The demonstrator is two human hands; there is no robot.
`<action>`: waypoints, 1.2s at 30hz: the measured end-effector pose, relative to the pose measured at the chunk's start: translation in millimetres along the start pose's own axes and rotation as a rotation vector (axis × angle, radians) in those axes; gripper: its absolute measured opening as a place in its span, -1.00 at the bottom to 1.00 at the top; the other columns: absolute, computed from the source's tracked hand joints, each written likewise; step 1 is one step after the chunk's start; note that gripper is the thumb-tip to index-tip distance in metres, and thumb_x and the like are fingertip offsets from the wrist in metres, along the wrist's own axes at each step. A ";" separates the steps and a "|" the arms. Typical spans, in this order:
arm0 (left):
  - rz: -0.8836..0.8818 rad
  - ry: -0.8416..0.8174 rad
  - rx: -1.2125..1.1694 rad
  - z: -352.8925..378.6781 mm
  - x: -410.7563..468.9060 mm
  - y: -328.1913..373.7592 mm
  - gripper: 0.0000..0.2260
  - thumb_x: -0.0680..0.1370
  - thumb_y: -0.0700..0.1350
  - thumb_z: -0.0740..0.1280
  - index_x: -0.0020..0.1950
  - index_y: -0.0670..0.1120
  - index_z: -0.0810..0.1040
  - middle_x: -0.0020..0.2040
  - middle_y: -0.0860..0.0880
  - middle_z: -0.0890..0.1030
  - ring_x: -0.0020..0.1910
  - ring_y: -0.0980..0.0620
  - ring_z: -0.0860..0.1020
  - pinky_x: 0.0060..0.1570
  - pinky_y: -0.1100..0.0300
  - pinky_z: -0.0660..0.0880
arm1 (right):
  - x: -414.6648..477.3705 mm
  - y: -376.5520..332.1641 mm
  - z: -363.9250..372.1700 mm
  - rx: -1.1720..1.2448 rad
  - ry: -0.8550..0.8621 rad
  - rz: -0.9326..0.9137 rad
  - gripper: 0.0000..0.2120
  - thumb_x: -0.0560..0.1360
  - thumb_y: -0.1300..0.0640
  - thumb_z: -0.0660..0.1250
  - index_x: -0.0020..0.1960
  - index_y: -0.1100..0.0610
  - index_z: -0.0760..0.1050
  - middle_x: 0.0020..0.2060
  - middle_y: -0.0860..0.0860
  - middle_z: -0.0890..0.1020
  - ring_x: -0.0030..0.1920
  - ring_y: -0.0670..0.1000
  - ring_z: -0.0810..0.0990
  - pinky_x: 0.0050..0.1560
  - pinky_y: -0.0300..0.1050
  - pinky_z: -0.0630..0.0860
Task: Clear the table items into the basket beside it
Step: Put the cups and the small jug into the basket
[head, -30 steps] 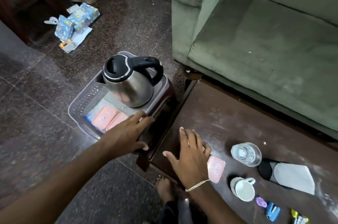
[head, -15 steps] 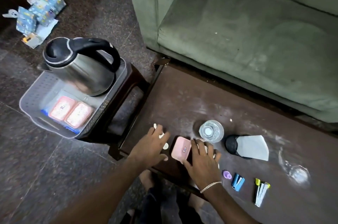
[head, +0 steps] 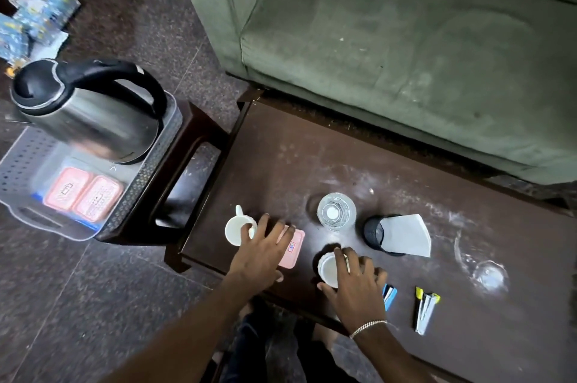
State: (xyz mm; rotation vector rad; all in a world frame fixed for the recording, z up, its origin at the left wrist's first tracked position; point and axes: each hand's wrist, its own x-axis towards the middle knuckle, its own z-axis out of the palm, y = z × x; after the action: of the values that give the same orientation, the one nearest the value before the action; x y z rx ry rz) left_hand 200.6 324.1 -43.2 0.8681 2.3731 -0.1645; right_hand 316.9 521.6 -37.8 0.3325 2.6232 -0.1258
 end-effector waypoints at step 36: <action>-0.258 0.376 -0.023 -96.8 -171.7 -283.3 -0.05 0.17 0.17 0.66 0.51 -0.01 0.44 0.42 -0.04 0.56 0.42 -0.26 0.46 0.14 -0.23 0.42 | 35.2 -249.5 -144.1 0.387 0.462 -0.489 -0.25 0.36 -0.05 0.56 0.47 0.13 0.40 0.30 0.08 0.57 0.06 0.17 0.60 -0.03 0.10 0.59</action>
State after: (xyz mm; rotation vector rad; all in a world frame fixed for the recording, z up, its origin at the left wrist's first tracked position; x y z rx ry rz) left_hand 80.5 39.2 110.2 0.6199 2.8306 -0.0810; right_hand 156.8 309.4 78.6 -0.1904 3.0785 -0.8128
